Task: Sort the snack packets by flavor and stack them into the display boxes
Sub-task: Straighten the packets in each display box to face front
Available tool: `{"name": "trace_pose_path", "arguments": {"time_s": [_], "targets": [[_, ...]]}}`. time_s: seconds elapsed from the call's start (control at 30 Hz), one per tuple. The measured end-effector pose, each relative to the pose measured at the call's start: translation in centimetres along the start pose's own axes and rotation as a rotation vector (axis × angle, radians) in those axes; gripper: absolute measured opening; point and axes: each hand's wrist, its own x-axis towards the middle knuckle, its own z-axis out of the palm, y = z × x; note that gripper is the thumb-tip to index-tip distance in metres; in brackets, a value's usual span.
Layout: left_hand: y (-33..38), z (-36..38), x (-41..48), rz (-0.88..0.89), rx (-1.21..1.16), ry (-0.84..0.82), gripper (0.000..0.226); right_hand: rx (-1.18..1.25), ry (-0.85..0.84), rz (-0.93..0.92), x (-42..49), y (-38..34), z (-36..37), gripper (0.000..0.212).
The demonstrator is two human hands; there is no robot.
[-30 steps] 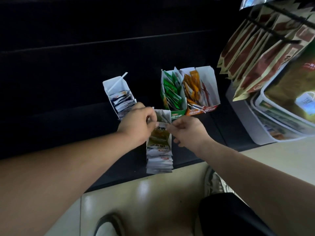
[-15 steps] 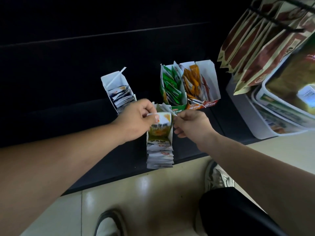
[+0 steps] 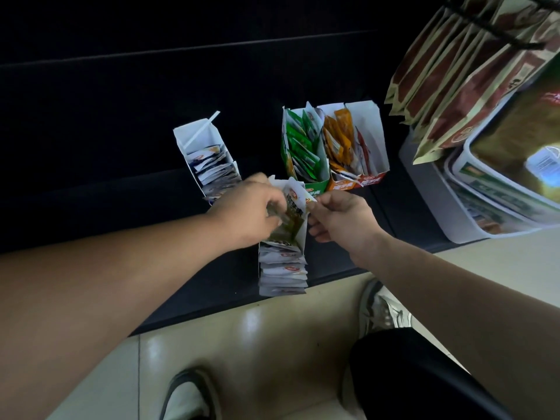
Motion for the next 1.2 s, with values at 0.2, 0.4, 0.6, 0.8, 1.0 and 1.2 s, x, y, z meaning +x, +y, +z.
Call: {"name": "trace_pose_path", "arguments": {"time_s": [0.2,0.4,0.6,0.8,1.0,1.2], "targets": [[-0.3,-1.1,-1.3,-0.061,-0.323,0.068,0.016,0.104,-0.008,-0.033,-0.6,-1.1,0.2,0.016],[0.6,-3.8,-2.8,-0.356,-0.609,0.214,0.028,0.121,-0.001,-0.052,-2.0,-3.2,0.7,0.017],[-0.9,-5.2,-4.9,-0.488,-0.766,0.21,0.043,0.158,-0.002,-0.049,-3.2,-3.0,0.8,0.012],[-3.7,-6.4,-7.1,-0.579,-0.889,0.197,0.056,0.054,-0.013,-0.065,-3.0,-2.9,1.1,0.012],[-3.2,-7.2,-7.7,-0.565,-1.047,0.107,0.03,-0.155,-0.096,-0.097,-2.8,-2.7,1.4,0.015],[-2.0,-5.8,-6.4,-0.496,-0.887,0.093,0.022,-0.351,-0.106,-0.176,-3.7,-3.6,1.4,0.047]]}}
